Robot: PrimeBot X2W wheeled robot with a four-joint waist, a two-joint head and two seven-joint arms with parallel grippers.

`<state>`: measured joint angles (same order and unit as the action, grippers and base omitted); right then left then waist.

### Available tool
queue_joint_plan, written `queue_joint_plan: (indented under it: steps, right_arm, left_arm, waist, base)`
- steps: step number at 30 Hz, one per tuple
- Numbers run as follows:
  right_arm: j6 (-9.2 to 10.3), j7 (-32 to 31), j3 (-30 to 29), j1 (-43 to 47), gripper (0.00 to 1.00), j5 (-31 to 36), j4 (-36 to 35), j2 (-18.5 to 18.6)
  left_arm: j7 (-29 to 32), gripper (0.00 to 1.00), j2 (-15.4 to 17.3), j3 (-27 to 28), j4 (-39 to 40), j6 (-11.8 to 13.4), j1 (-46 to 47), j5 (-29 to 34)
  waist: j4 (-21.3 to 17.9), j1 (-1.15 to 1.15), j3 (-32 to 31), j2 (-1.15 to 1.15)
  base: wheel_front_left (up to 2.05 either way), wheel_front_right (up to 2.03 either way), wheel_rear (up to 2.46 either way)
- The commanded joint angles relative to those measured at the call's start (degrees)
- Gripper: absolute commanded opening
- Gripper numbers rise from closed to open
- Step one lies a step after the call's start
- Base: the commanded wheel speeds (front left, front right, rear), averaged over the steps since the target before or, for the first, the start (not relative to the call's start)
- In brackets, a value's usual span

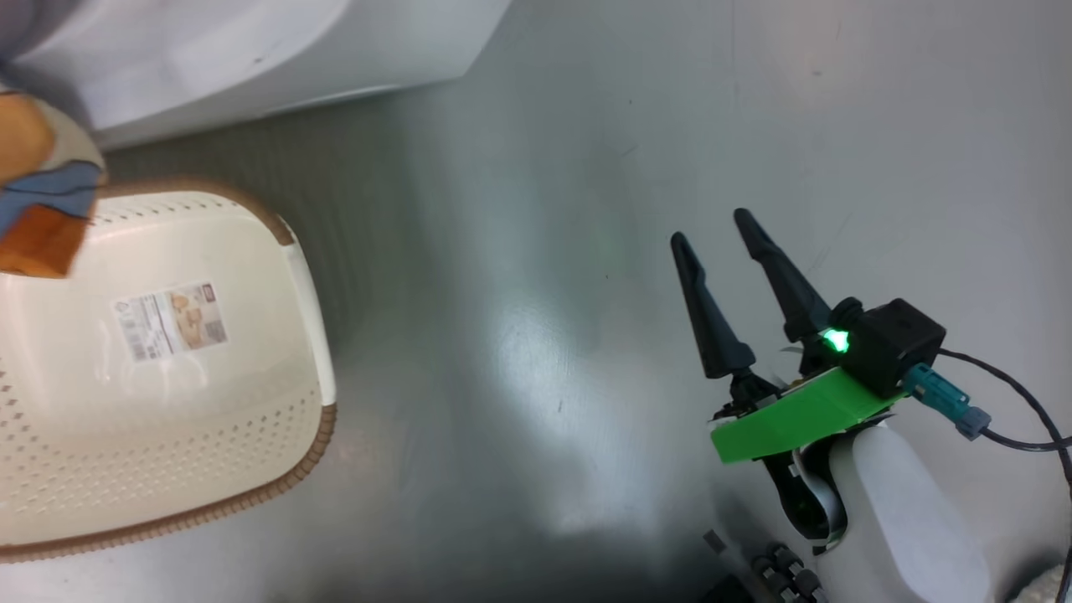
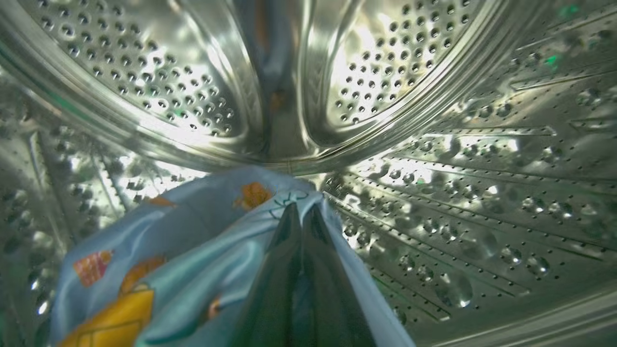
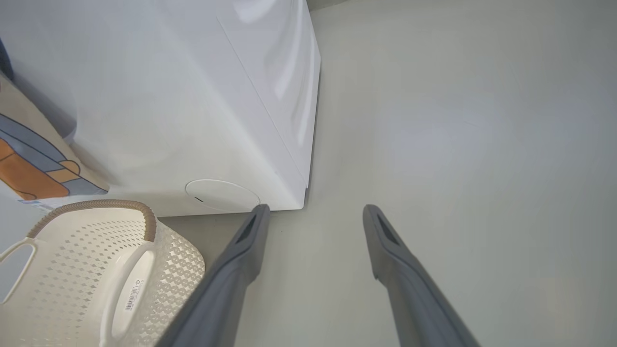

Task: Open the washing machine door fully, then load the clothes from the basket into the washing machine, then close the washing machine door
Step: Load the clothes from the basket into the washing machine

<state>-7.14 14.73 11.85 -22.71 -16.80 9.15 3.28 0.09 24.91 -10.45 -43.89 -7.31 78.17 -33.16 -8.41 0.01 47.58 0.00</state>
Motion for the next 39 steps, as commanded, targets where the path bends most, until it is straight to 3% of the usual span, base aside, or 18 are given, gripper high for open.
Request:
queue_joint_plan:
  steps: [1,8,16,17,25,29,39]
  right_arm:
    - [-0.35,0.3,1.5,0.9,1.00,-0.3,-1.1,-0.4]
    - [-0.35,0.3,1.6,-0.2,1.00,-1.2,-0.9,-0.4]
    - [-0.35,0.3,1.4,-1.0,1.00,-1.2,-0.5,-0.4]
    - [-0.35,0.3,1.4,-1.0,1.00,-1.2,-0.4,-0.4]
    - [-0.35,0.3,0.4,-0.6,1.00,-0.8,0.0,-0.4]
    - [-0.35,0.3,-0.1,-0.2,1.00,-0.4,0.0,-0.4]
    - [-0.35,0.3,-0.4,0.1,1.00,-0.2,0.5,-0.4]
  left_arm:
    - [-1.6,0.00,4.4,-1.3,3.4,-0.2,1.5,-0.5]
    - [-14.5,0.00,10.5,-5.6,9.1,-0.2,4.4,-3.0]
    - [-15.1,0.02,10.9,-2.6,14.4,-0.2,1.9,-1.8]
    - [-15.1,1.00,10.6,-2.8,13.6,-0.2,1.1,-2.1]
    - [-15.1,1.00,9.4,-3.1,9.7,-0.2,-1.9,-3.0]
    - [-15.1,1.00,7.3,-1.9,8.3,0.2,-3.7,-2.8]
    - [-15.1,1.00,2.9,1.2,11.6,1.5,-10.3,-0.1]
  waist:
    - [-0.6,-0.01,1.5,0.00]
    - [-1.1,-0.01,3.1,0.00]
    - [-0.7,-0.01,2.7,0.00]
    - [-0.5,-0.01,2.5,0.00]
    - [0.9,-0.01,0.7,0.00]
    - [2.0,-0.01,-0.1,0.00]
    - [3.4,-0.01,-1.7,0.00]
  base:
    - [0.00,0.00,0.00]
    - [0.00,0.00,0.00]
    - [0.00,0.00,0.00]
    - [0.00,0.00,0.00]
    - [0.00,0.00,0.00]
    - [0.00,0.00,0.00]
    - [0.00,0.00,0.00]
